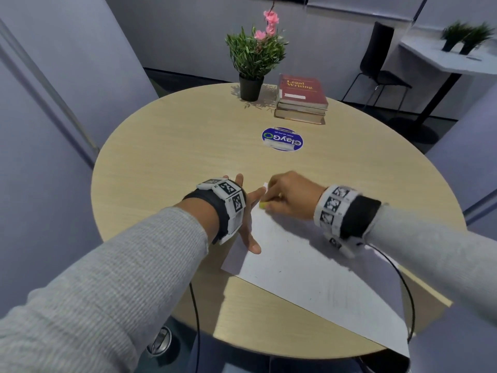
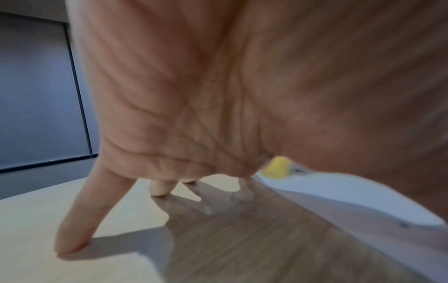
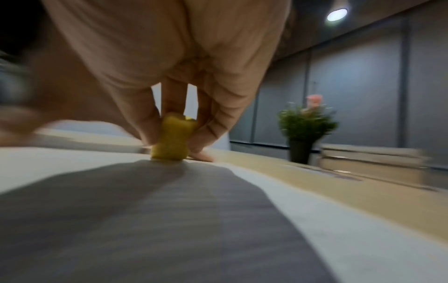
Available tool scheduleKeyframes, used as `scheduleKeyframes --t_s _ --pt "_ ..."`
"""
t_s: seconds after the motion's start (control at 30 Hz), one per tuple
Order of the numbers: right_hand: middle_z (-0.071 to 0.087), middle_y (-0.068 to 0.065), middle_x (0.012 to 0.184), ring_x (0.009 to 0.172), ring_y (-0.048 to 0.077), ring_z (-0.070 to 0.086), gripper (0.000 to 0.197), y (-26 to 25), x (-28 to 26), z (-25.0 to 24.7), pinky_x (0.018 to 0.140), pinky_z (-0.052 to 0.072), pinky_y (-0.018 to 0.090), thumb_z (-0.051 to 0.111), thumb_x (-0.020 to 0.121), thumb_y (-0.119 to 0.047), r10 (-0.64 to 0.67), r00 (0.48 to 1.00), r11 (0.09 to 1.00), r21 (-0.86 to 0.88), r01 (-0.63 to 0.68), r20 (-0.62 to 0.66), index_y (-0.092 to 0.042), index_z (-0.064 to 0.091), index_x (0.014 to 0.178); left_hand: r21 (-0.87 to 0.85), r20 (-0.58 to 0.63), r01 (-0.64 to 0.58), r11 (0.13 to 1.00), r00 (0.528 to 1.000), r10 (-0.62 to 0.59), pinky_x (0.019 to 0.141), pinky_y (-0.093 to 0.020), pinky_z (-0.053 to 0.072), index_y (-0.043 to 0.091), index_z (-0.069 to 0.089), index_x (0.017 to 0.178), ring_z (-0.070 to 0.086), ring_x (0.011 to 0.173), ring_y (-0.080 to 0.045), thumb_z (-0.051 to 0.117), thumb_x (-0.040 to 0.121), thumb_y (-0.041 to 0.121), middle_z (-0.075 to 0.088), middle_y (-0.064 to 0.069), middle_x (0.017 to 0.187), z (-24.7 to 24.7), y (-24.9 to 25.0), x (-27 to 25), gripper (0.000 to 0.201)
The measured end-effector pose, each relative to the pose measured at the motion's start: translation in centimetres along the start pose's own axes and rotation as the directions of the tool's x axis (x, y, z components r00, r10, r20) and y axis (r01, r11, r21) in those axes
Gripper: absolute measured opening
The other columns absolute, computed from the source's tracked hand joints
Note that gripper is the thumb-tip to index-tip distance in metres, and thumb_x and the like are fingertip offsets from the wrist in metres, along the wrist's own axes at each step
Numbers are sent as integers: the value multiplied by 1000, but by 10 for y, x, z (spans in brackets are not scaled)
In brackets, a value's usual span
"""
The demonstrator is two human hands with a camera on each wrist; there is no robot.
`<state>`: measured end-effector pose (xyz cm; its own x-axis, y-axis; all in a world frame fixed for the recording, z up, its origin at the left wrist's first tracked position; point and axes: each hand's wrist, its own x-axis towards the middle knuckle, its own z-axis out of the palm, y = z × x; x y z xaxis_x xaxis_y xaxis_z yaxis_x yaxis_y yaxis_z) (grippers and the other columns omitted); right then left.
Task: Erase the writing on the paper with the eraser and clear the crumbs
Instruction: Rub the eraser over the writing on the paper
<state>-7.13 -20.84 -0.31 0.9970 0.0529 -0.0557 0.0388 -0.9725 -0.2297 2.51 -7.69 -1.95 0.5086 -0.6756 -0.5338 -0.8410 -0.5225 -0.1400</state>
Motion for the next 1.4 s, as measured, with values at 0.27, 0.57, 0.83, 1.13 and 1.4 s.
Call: scheduleKeyframes --t_s 0.27,0.57,0.83,1.13,1.4 --pt "63 1 89 82 15 59 25 22 -9 -10 72 45 24 63 87 -31 101 994 994 -47 -103 -44 -17 74 104 4 12 2 1000 1000 -2 111 -72 17 48 -25 148 -10 145 -54 70 43 90 -27 -16 160 -1 -1 -3 148" --pt "64 1 85 80 18 60 23 34 -12 -12 72 45 27 65 86 -32 154 986 987 -25 -156 -61 -17 75 100 23 -14 -14 1000 1000 14 108 -72 27 48 -24 148 4 146 -53 66 35 95 -22 -16 161 -1 -3 -4 152" --pt "57 -4 80 64 -1 45 21 2 -43 0 68 43 20 63 86 -34 -113 993 992 60 110 46 -24 75 100 16 21 -1 1000 1000 0 109 -73 21 50 -26 146 -4 146 -54 67 31 94 -22 -15 161 -3 -1 -5 154" --pt "53 -5 81 69 8 45 22 10 -42 3 71 44 25 64 86 -29 -67 998 997 32 67 12 -20 74 103 -136 45 -21 990 999 28 113 -67 15 50 -23 149 -5 146 -53 66 57 87 -34 -14 158 -18 22 -14 133" --pt "62 1 90 80 15 56 25 36 -21 -14 70 40 23 65 86 -30 102 995 995 -11 -103 -16 -17 73 106 -60 0 20 998 1000 -20 110 -71 16 47 -21 150 -3 141 -62 63 51 92 -29 -23 157 -9 28 -3 137"
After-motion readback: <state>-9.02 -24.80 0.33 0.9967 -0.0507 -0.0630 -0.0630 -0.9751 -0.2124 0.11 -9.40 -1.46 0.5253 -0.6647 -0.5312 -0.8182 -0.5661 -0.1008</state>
